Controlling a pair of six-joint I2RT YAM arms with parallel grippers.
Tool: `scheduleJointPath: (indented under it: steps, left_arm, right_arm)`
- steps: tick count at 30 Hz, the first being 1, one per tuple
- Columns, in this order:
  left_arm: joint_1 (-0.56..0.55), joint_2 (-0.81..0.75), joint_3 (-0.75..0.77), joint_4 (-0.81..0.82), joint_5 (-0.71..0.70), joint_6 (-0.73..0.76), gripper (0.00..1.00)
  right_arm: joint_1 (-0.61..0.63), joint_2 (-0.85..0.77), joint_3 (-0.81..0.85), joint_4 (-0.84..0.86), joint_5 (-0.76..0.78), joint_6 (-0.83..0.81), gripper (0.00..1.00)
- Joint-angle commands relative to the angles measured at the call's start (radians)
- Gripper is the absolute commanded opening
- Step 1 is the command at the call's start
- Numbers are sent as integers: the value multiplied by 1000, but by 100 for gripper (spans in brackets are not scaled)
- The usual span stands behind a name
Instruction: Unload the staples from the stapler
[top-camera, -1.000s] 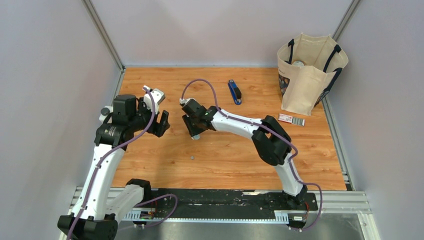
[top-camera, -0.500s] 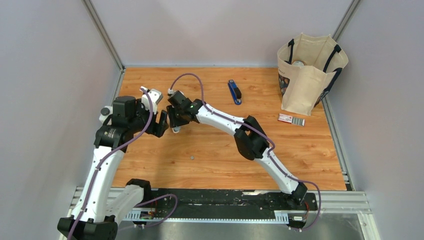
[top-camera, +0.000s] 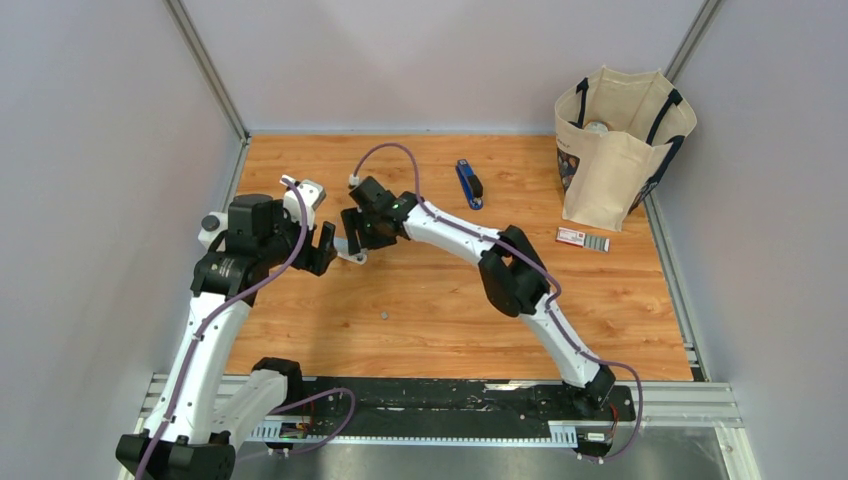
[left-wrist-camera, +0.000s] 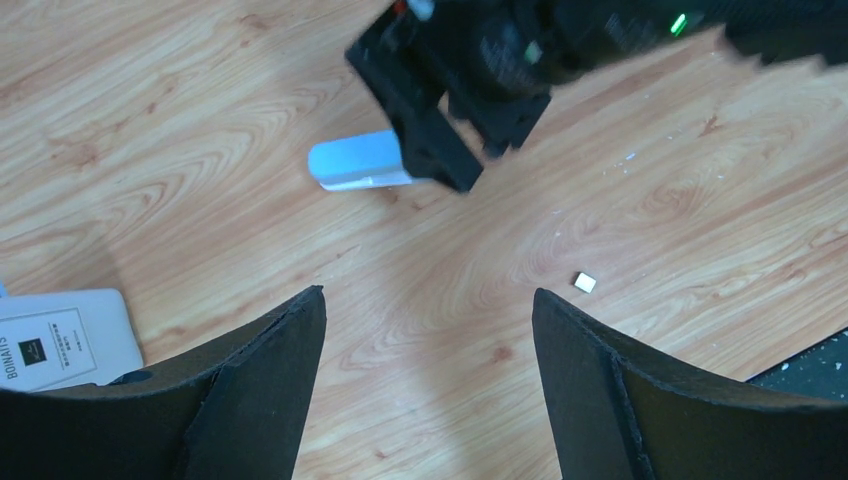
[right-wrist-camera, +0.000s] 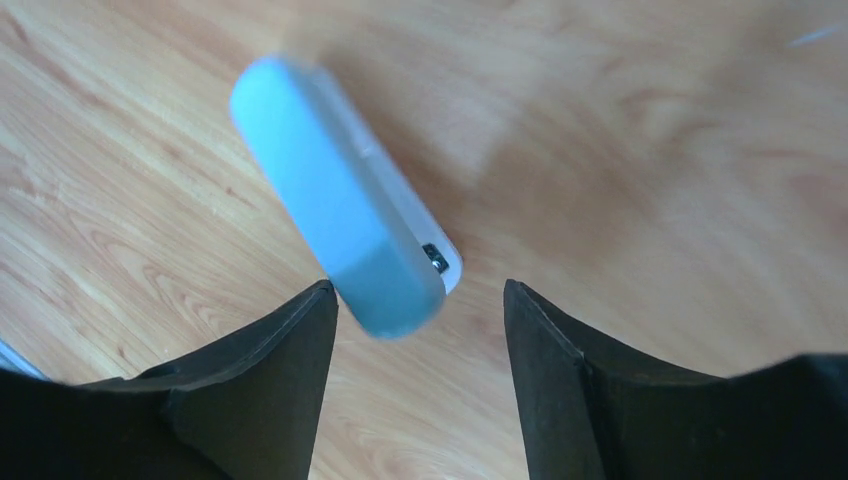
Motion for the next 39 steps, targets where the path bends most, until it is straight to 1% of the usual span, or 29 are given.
scheduleJointPath:
  steps: [1,4,7,10,12,15,19,28,32,35,39]
  left_arm:
    - [2,-16,1,32,-5,-24,84]
    - [4,-16,1,30,-2,-21,84]
    - [4,-13,-6,32,-2,-15,85]
    - [4,-10,-12,30,2,-1,85]
    - [2,-9,-14,30,5,7,85]
    - [2,-2,-16,30,7,14,85]
    - [2,10,-11,27,12,19,85]
    - [4,39,-14,38,47,13,85]
    - [4,41,-20,52,64,8,85]
    - [2,44,-23,52,67,4,85]
    - [4,24,-29,46,81,2,85]
  right_arm:
    - [-113,-212,-13,-14,127,-124,66]
    - [-214,-269,-52,-32,202,-171,71]
    - [-302,-286,-84,-51,260,-201,76]
    - [-371,-286,-112,-48,287,-221,81]
    - [-402,-275,-115,-46,322,-234,84]
    - [-431,-249,-95,-48,354,-277,86]
    - [-448,-189,-26,-80,366,-310,87]
    - [-460,-113,-9,-94,357,-305,84]
    - [-468,-93,-9,-72,359,-307,79]
    - [-472,-77,-6,-48,354,-308,72]
    - [-477,-54,17,-46,348,-302,59]
